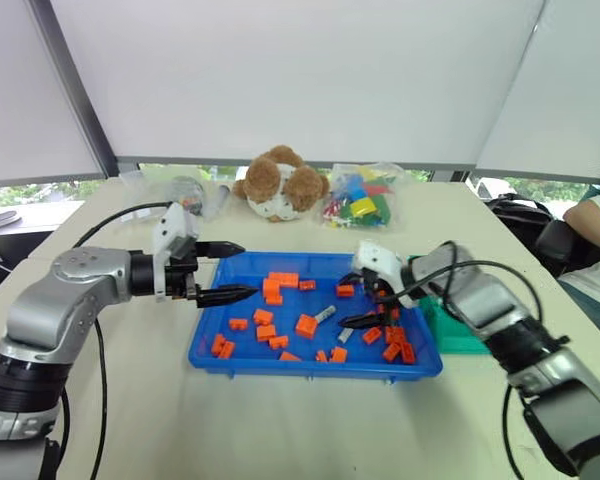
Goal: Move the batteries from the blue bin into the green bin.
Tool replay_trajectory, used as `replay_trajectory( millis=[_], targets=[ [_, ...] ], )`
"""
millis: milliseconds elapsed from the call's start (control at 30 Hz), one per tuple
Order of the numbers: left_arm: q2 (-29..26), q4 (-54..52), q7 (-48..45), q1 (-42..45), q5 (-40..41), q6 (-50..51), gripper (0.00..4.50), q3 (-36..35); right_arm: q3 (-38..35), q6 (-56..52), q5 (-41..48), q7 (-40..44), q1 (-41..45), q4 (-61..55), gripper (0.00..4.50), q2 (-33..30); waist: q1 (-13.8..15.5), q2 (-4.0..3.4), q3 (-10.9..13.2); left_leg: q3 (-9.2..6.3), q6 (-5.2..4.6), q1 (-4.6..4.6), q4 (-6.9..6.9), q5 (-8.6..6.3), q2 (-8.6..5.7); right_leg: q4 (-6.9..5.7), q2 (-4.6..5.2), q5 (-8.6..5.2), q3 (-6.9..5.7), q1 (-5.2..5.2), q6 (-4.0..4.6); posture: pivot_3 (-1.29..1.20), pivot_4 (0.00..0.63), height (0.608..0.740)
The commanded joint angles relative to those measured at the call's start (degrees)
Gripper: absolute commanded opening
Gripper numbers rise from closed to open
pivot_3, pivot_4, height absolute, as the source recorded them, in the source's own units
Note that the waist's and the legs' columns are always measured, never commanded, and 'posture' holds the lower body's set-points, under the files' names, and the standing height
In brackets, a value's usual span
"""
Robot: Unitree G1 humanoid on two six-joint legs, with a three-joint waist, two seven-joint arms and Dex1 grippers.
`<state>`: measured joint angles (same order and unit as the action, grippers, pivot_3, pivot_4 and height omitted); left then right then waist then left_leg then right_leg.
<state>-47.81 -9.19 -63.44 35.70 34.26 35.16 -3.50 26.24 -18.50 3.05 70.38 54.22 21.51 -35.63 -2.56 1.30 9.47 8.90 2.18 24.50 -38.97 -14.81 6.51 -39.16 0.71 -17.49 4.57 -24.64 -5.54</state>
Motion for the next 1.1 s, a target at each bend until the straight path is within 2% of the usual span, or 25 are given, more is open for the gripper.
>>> replay_trajectory(
  millis=[33,233,400,467,533,600,700,733,833,900,1000,1100],
  targets=[
    [-1.02,-2.05,0.57,-0.06,0.46,0.35,4.50,-1.96,0.43,7.38,-3.11,2.19,4.19,10.17,4.43,2.79,0.06,-0.01,0.00,0.00,0.01,0.00,0.01,0.00,0.00,0.00,0.00,0.00,0.00,0.00,0.00,0.00,0.150,0.727],
    [-1.39,-3.18,1.43,-0.81,0.83,0.92,4.50,-2.83,1.02,16.76,-8.07,3.26,9.81,28.82,4.43,9.19,0.01,-0.01,0.01,0.03,0.03,-0.01,-0.06,0.02,0.01,-0.03,0.02,0.00,-0.01,0.02,0.00,0.00,0.150,0.727],
    [-1.52,-3.78,2.01,-1.34,1.04,1.17,4.50,-3.15,-0.37,19.95,-9.52,4.21,12.13,35.92,4.43,11.79,-0.04,-0.01,0.01,0.02,0.04,-0.01,-0.07,0.02,0.01,-0.05,0.03,0.00,-0.02,0.03,-0.01,0.00,0.150,0.727],
    [-1.55,-4.12,2.15,-1.66,1.09,1.28,4.50,-3.31,-0.56,20.85,-10.14,4.40,12.53,37.48,3.92,12.58,-0.09,-0.01,0.01,0.02,0.05,-0.02,-0.07,0.03,0.01,-0.06,0.03,0.00,-0.04,0.04,-0.01,0.00,0.150,0.727],
    [-1.45,-4.19,2.22,-1.74,0.99,1.36,4.50,-3.39,-0.85,21.09,-10.81,4.59,12.79,38.72,3.22,13.27,-0.11,-0.01,0.01,0.02,0.05,-0.02,-0.07,0.03,0.01,-0.06,0.03,0.01,-0.04,0.04,-0.01,0.00,0.150,0.727],
    [-1.36,-4.23,2.32,-1.73,0.91,1.44,4.50,-3.43,-1.21,21.03,-11.23,4.68,12.92,39.06,2.08,13.59,-0.07,-0.01,0.00,0.01,0.05,-0.03,-0.07,0.03,0.02,-0.06,0.03,0.01,-0.04,0.06,-0.01,0.00,0.150,0.727],
    [-1.23,-4.12,2.41,-1.66,0.80,1.38,4.50,-3.35,-2.25,20.73,-11.40,4.82,12.80,38.25,0.64,13.61,-0.06,-0.01,0.00,0.01,0.06,-0.03,-0.08,0.03,0.02,-0.07,0.03,0.01,-0.04,0.07,-0.01,0.00,0.150,0.727],
    [-1.16,-4.06,2.40,-1.63,0.76,1.32,4.50,-3.25,-2.63,20.52,-11.60,4.01,12.63,37.33,0.12,13.26,-0.05,-0.01,0.00,0.01,0.06,-0.03,-0.08,0.03,0.02,-0.06,0.03,0.01,-0.05,0.07,-0.01,0.00,0.150,0.727],
    [-0.89,-3.89,2.38,-1.45,0.61,1.12,4.50,-2.92,-4.73,18.43,-11.67,0.78,11.86,31.84,0.12,11.11,0.01,-0.02,0.01,0.01,0.06,-0.03,-0.08,0.03,0.01,-0.06,0.03,0.01,-0.05,0.07,-0.01,0.00,0.150,0.727],
    [-0.84,-4.27,2.43,-1.66,0.79,1.19,4.50,-3.05,-8.00,13.56,-9.87,-0.09,9.65,22.31,0.12,7.84,0.12,-0.03,0.02,0.01,0.06,-0.02,-0.08,0.03,0.01,-0.07,0.05,0.01,-0.05,0.07,-0.01,0.00,0.150,0.727],
    [-0.85,-4.78,2.38,-2.30,1.01,1.21,4.50,-3.32,-14.32,2.38,-6.83,-1.21,3.68,3.44,0.12,1.46,0.50,-0.03,0.02,0.00,0.07,0.00,-0.07,0.03,0.01,-0.06,0.08,0.01,-0.07,0.07,-0.02,0.00,0.150,0.727],
    [-0.68,-5.17,2.38,-3.03,1.13,1.10,4.50,-3.40,-21.62,-10.65,-5.56,-6.67,-0.64,-8.02,0.12,-3.70,0.44,-0.03,0.02,0.00,0.07,-0.01,-0.05,0.03,0.01,-0.05,0.09,0.00,-0.08,0.07,-0.01,0.00,0.150,0.727]
  ],
)
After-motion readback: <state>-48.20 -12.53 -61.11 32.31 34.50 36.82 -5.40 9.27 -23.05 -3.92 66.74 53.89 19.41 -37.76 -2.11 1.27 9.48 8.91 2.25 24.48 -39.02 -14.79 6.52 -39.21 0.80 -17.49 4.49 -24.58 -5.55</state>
